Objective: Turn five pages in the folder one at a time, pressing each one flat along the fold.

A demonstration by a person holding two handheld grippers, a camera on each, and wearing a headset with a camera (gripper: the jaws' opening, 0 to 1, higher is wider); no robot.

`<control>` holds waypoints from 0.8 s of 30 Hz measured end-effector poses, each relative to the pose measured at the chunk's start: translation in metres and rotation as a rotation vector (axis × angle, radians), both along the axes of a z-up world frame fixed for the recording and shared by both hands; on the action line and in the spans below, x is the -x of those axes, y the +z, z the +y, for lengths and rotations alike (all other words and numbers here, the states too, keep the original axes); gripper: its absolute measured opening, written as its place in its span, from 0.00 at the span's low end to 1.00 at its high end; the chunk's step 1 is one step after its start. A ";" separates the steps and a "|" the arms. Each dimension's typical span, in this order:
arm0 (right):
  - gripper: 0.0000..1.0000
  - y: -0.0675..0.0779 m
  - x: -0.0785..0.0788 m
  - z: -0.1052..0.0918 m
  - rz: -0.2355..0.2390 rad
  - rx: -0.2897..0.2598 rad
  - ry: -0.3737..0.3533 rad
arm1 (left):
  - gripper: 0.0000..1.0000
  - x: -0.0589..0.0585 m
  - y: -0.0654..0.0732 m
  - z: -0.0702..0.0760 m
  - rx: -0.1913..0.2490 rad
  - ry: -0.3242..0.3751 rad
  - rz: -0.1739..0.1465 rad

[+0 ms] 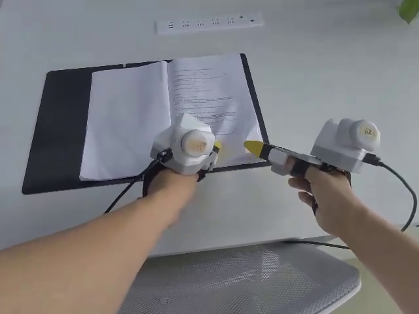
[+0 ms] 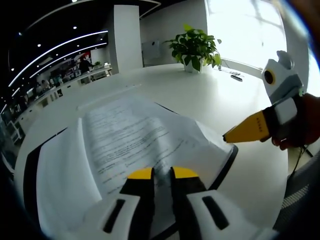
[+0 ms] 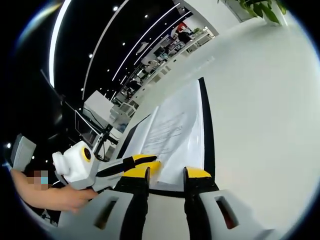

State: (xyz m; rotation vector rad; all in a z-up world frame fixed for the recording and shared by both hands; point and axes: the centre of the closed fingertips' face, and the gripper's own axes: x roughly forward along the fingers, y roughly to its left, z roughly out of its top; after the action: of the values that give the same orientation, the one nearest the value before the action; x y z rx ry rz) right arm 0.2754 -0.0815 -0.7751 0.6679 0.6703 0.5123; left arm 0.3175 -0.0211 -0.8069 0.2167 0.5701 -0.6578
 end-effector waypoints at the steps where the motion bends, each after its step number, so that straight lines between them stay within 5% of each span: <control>1: 0.22 0.000 0.000 0.000 0.001 0.001 -0.002 | 0.10 0.000 0.000 0.000 0.000 0.000 0.000; 10: 0.01 0.001 -0.006 0.000 0.005 -0.017 -0.020 | 0.10 0.000 0.000 0.000 0.003 0.000 0.002; 24: 0.00 0.018 -0.010 0.007 -0.041 -0.036 -0.034 | 0.06 0.000 0.001 0.002 0.017 0.018 0.011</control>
State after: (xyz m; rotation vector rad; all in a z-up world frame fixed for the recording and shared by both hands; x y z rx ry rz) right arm 0.2857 -0.0746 -0.7569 0.7004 0.6116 0.5062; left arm 0.3176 -0.0192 -0.8064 0.1919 0.5767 -0.6465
